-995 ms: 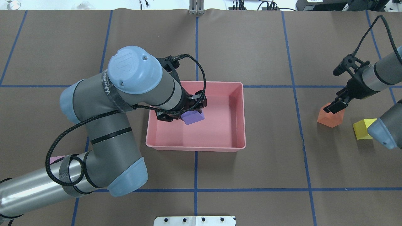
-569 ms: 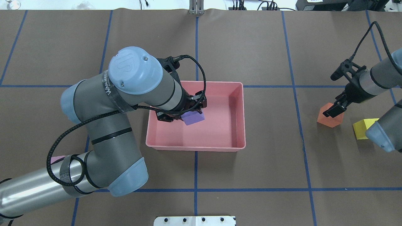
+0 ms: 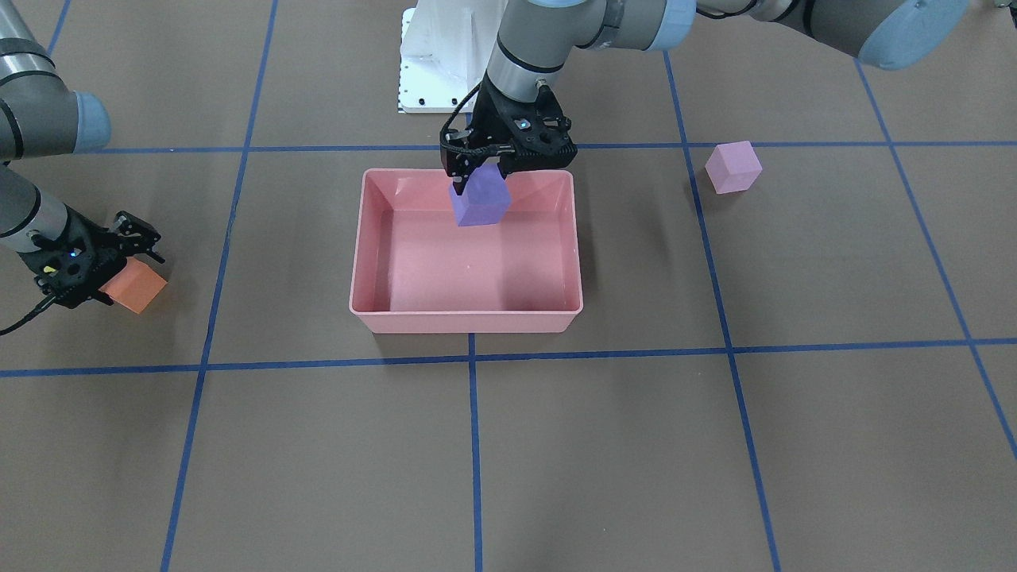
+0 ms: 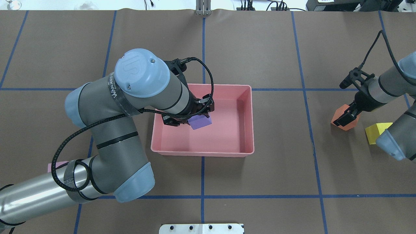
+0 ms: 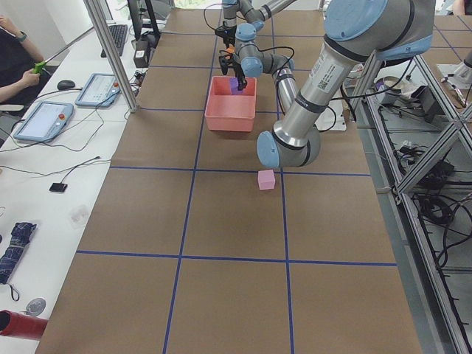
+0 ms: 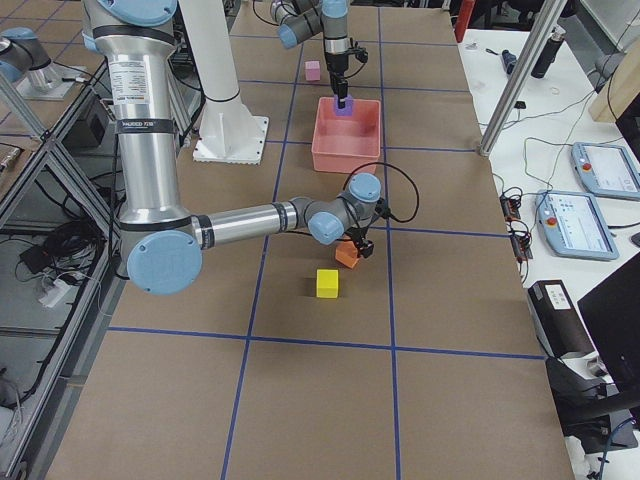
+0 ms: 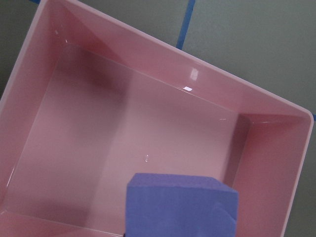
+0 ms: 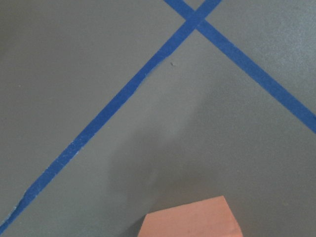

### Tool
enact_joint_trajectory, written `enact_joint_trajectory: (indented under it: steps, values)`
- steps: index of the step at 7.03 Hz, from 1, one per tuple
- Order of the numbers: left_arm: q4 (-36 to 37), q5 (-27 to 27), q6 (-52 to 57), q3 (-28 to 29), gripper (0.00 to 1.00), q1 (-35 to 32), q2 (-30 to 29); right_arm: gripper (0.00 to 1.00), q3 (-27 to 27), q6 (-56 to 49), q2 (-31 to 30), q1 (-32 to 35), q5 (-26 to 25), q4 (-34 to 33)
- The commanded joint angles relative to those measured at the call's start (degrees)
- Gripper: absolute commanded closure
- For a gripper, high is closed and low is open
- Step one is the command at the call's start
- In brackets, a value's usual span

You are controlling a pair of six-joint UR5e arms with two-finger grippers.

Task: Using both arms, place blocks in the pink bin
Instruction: 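Release the purple cube in the bin while the right gripper grasps the orange cube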

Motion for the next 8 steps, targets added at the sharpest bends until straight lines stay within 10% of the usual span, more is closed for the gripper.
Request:
enact_joint_trajectory:
  steps: [1,3,5,8]
  values:
    - [0.00,0.00,0.00,0.32,1.00,0.20,-0.09,0.00,0.42,0.06,-0.33,0.06,0.54,0.06]
    - [0.00,0.00,0.09,0.32,1.00,0.20,-0.09,0.07,0.42,0.06,-1.21,0.06,0.45,0.15]
    - [-0.27,0.00,0.53,0.32,0.00,0.37,-0.26,0.99,0.51,-0.11,-1.73,0.06,0.54,0.67]
    - [-0.18,0.09,0.61,-0.11,0.00,0.29,-0.44,1.00,2.78,0.14,-1.47,2.68,4.64,0.15]
